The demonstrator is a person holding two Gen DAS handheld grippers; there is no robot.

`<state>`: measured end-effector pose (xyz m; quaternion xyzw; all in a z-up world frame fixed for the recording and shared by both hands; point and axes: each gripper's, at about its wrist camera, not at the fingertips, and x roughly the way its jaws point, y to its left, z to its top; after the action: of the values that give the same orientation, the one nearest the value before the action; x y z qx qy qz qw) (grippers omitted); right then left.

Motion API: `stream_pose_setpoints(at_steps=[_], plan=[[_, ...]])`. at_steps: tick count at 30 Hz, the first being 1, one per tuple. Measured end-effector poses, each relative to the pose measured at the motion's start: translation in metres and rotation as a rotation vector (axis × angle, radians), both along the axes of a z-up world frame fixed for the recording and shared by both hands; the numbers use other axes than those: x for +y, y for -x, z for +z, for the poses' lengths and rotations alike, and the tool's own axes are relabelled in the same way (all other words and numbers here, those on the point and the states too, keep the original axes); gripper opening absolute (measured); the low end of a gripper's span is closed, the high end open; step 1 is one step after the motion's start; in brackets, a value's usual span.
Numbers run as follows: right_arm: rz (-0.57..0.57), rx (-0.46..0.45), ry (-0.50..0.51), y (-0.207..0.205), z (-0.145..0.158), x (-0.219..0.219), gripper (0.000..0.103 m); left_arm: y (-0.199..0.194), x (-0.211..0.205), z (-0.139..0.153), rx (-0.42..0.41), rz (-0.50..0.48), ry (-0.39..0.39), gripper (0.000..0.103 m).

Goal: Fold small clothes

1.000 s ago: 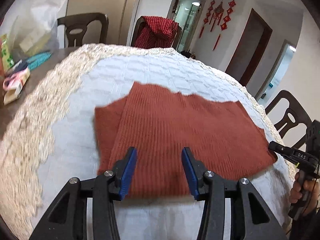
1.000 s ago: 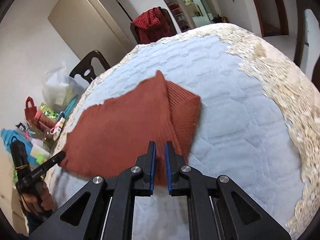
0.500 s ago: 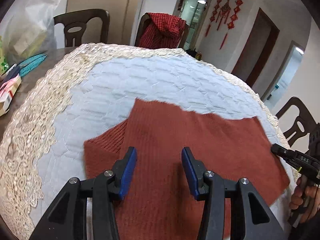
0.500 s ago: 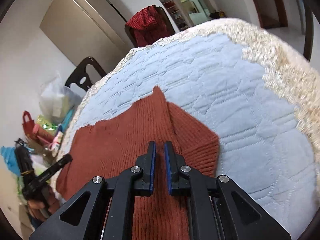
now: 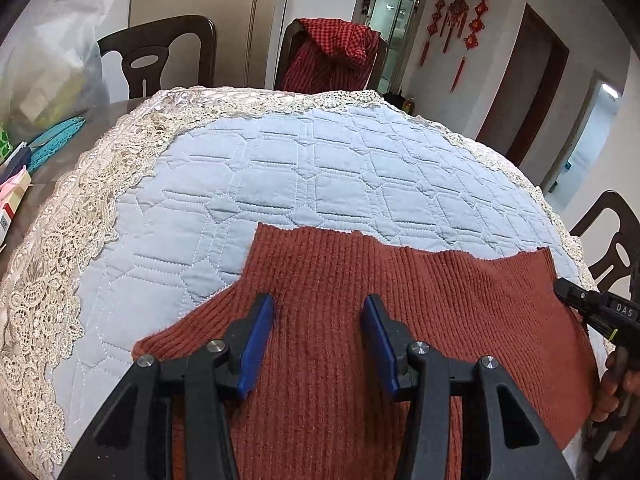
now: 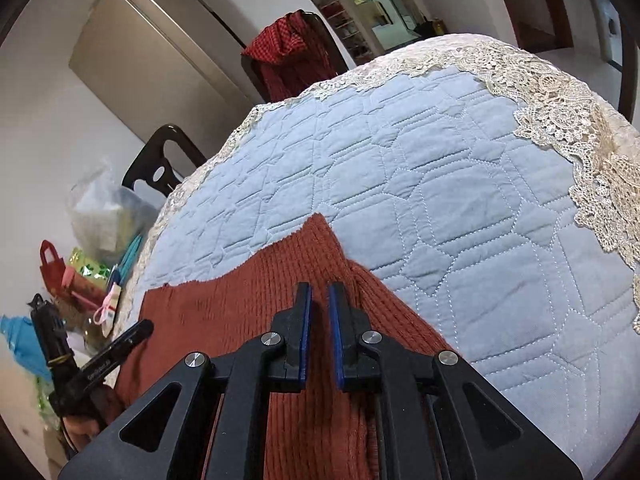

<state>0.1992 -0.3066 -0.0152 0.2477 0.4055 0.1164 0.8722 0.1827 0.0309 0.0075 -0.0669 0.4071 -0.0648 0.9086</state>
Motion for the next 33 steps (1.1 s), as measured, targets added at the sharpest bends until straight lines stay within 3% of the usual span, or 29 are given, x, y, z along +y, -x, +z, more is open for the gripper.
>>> stream_pose_setpoints(at_steps=[9,16,23,28,33], plan=[[0.013,-0.030,0.043,0.016,0.018,0.006,0.011,0.021,-0.002,0.016,-0.036,0.017,-0.019,0.050],[0.093,-0.086,0.108,0.046,0.034,0.026,0.012,0.051,0.001,0.028,-0.057,0.024,-0.037,0.050],[0.096,-0.039,0.112,0.071,0.018,0.021,0.012,0.092,0.008,0.020,-0.054,0.048,-0.058,0.050],[0.068,-0.021,0.083,0.077,0.005,0.006,0.011,0.093,0.005,0.008,-0.038,0.038,-0.081,0.050],[0.057,-0.023,0.104,0.084,0.014,0.010,0.012,0.100,0.006,0.013,-0.047,0.036,-0.076,0.050]])
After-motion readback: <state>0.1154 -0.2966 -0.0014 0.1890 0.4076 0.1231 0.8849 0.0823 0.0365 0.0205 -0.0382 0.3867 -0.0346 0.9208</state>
